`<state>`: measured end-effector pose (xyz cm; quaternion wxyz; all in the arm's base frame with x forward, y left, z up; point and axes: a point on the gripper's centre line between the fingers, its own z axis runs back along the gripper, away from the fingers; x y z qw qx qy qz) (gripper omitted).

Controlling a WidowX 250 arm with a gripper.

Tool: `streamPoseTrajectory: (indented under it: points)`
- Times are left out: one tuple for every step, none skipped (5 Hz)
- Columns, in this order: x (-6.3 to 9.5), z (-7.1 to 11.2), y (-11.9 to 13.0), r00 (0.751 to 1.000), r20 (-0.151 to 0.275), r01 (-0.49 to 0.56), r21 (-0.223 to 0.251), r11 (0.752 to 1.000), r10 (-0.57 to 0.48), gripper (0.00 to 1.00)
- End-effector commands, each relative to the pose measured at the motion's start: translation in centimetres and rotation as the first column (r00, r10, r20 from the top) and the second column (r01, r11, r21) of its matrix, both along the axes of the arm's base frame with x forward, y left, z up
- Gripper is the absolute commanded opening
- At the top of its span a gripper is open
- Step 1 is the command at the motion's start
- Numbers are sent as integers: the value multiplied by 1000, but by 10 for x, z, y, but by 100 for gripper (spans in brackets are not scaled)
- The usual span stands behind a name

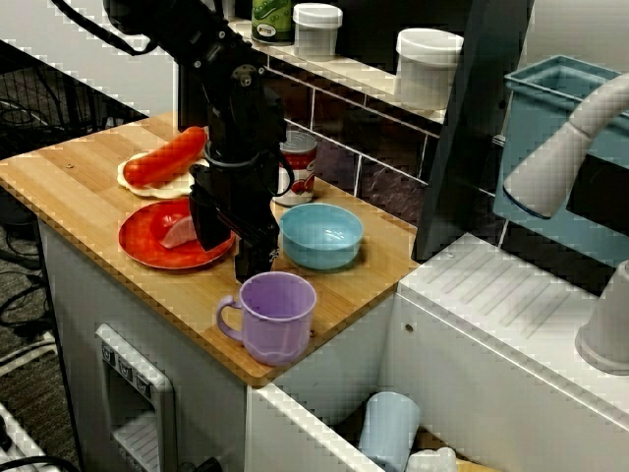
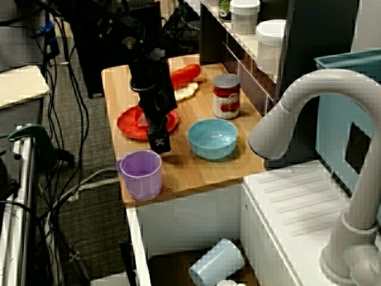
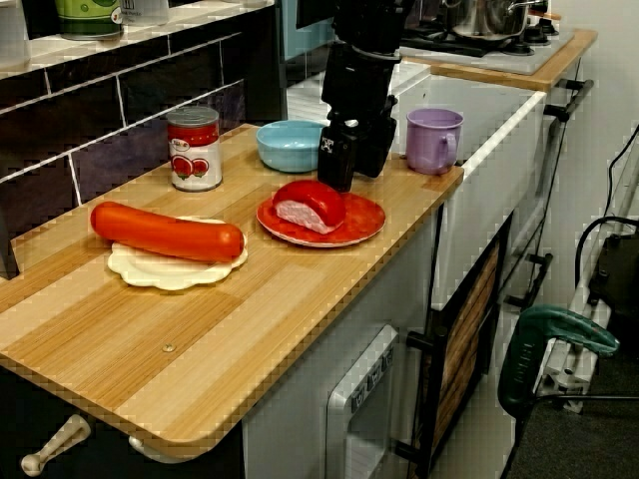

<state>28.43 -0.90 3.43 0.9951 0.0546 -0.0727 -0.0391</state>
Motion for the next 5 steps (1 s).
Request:
streamPoseTrajectory:
  points:
    - [0, 0, 0, 1000, 0, 0, 0, 1000, 0, 100]
    - [-1, 0, -8, 1000, -12, 11, -5, 1000, -11, 100]
    - [-3, -2, -20, 998, -44, 41, -7, 999, -41, 100]
    - [-5, 4, -27, 996, -75, 47, -18, 999, -49, 71]
    - [-5, 11, -26, 995, -87, 53, -42, 998, -56, 0]
